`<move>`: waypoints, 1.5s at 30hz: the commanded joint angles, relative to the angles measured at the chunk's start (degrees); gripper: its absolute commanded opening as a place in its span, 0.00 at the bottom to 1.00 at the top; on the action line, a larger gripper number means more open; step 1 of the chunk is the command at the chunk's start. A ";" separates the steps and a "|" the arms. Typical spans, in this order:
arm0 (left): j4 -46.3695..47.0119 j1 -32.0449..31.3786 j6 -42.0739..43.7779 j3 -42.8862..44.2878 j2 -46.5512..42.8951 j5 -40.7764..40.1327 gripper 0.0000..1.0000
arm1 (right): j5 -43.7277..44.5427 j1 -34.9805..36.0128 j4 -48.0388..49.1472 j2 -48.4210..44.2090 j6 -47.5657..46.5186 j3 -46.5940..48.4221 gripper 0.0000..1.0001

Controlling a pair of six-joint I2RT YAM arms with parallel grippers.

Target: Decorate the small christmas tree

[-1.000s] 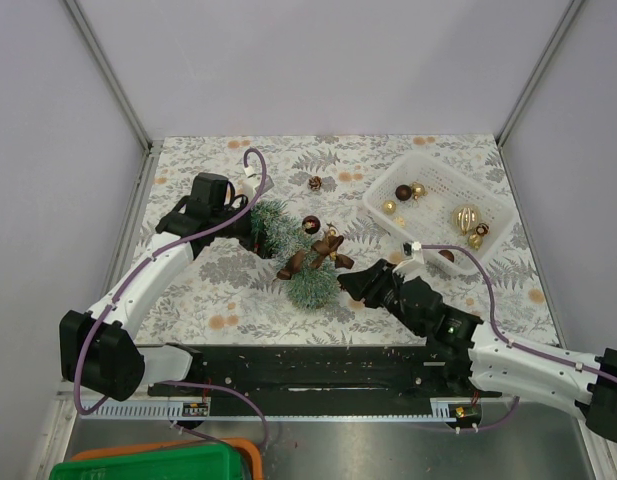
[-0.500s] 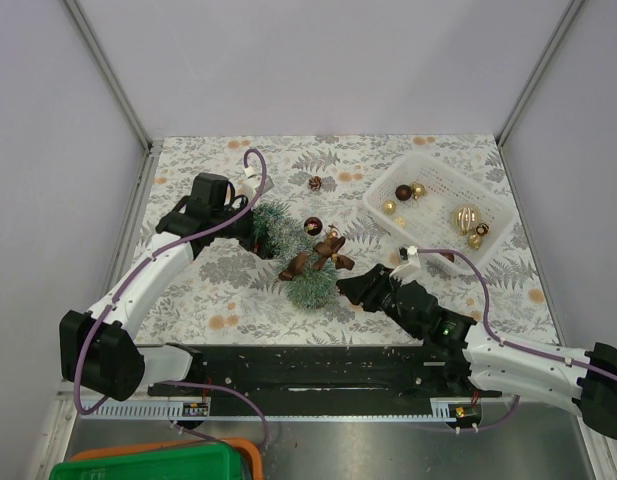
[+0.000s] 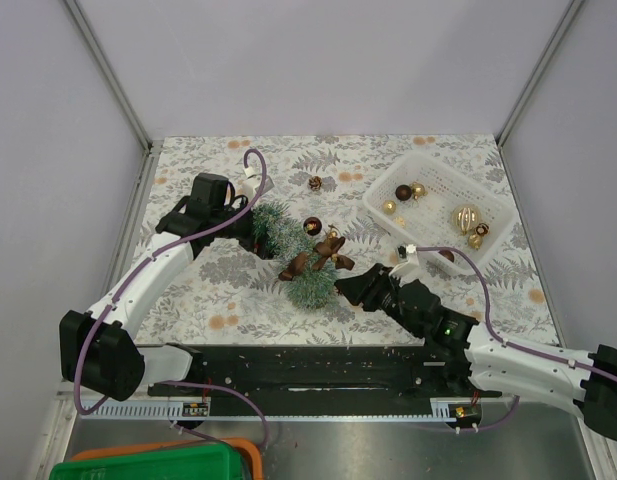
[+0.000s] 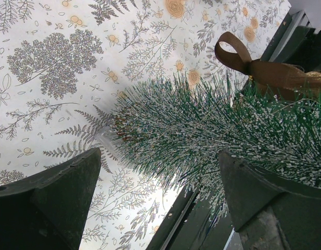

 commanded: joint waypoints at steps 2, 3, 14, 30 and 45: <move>0.04 -0.24 0.88 2.70 -1.52 -0.58 0.99 | -0.14 0.41 -1.17 -3.37 -4.44 5.79 0.39; 0.04 -0.24 0.97 2.70 -1.52 -0.49 0.99 | -0.05 0.41 -1.96 -4.07 -4.79 6.14 0.39; 0.04 -0.16 0.97 2.62 -1.78 -0.57 0.99 | -1.02 0.41 -2.32 -4.78 -5.41 6.23 0.36; 0.04 -0.16 1.06 2.62 -1.95 -0.49 0.99 | 0.39 0.50 1.37 -0.92 -6.99 6.49 0.36; -0.22 -0.16 1.14 2.62 -1.87 -0.14 0.99 | 1.53 0.41 -0.47 -5.66 -6.38 3.95 0.37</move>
